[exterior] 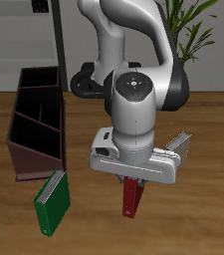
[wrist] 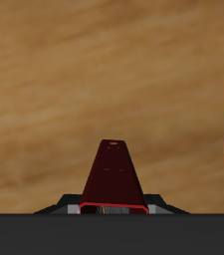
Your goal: Place the red book into the right desk caddy's front compartment
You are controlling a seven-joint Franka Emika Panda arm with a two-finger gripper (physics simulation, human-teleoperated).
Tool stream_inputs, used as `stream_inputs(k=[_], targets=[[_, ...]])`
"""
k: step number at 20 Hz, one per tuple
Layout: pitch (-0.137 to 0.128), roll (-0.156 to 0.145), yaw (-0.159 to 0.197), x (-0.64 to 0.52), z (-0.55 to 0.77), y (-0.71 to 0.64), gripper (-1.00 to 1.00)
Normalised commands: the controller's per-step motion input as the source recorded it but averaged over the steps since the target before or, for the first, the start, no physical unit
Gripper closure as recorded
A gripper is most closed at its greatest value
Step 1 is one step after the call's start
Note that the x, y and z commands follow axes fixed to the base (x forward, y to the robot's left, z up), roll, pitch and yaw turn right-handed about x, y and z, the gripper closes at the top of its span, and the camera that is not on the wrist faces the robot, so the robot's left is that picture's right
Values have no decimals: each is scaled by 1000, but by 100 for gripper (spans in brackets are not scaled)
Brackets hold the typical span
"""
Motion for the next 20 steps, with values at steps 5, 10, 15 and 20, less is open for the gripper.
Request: stream_inputs(k=[5, 10, 15, 20], targets=[[-101, 34, 66, -403, 878, 309, 100], [-99, 27, 72, -468, 962, 361, 100], [-138, 33, 66, -704, 1140, 443, 100], [6, 13, 52, -594, 449, 356, 100]])
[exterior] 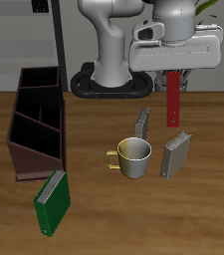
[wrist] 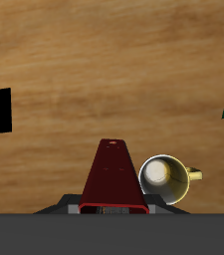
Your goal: Place the red book into the right desk caddy's front compartment
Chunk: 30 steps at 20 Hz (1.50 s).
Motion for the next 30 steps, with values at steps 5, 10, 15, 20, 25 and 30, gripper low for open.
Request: stream_inputs(k=[5, 10, 15, 20, 25, 30], targets=[[22, -48, -41, -707, 46, 302, 100], [9, -14, 99, -645, -155, 107, 100], [-50, -33, 129, -708, 153, -92, 100], [-37, -18, 122, -440, 57, -134, 100], [-20, -78, 150, -508, -67, -578, 100], [2, -60, 40, -433, -11, -568, 100]])
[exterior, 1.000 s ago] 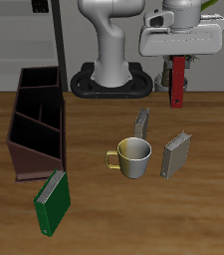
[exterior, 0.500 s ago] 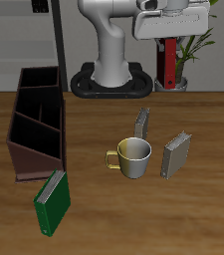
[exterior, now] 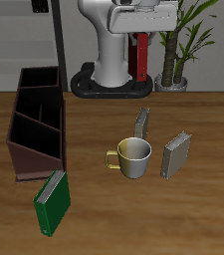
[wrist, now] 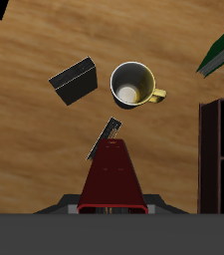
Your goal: Place the red book into the right desk caddy's front compartment
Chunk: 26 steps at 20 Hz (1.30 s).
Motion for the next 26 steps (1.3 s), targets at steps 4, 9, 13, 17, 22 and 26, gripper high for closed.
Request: stream_inputs(k=[4, 9, 13, 17, 22, 26], targets=[[-62, -92, 5, -493, 94, -571, 100], [-4, -95, -28, -393, -61, -596, 100], [4, -66, -20, -242, -8, -533, 100], [-3, -109, -9, -116, 14, -595, 100], [-38, -33, 21, -51, 121, -308, 100], [0, -34, 34, -10, 74, -350, 100]])
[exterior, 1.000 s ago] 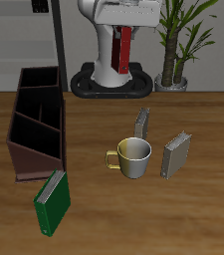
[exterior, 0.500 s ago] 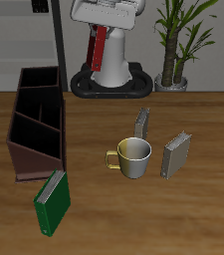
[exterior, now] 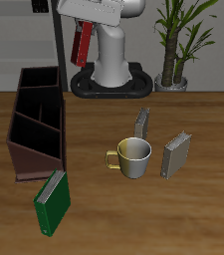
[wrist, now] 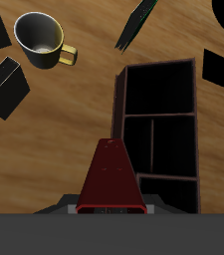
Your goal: Place the red book into the right desk caddy's front compartment
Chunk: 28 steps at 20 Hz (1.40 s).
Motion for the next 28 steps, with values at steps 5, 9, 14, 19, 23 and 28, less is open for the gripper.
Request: stream_inputs(k=[5, 9, 14, 19, 23, 28], targets=[[34, -12, 14, -97, -256, -138, 100], [23, -24, -2, -72, -186, -181, 100], [-8, -84, -84, 8, 37, -235, 100], [-12, -48, -37, 154, 76, -180, 100], [-35, -17, -14, 227, 138, -78, 100], [-9, -11, -9, 238, 68, -105, 100]])
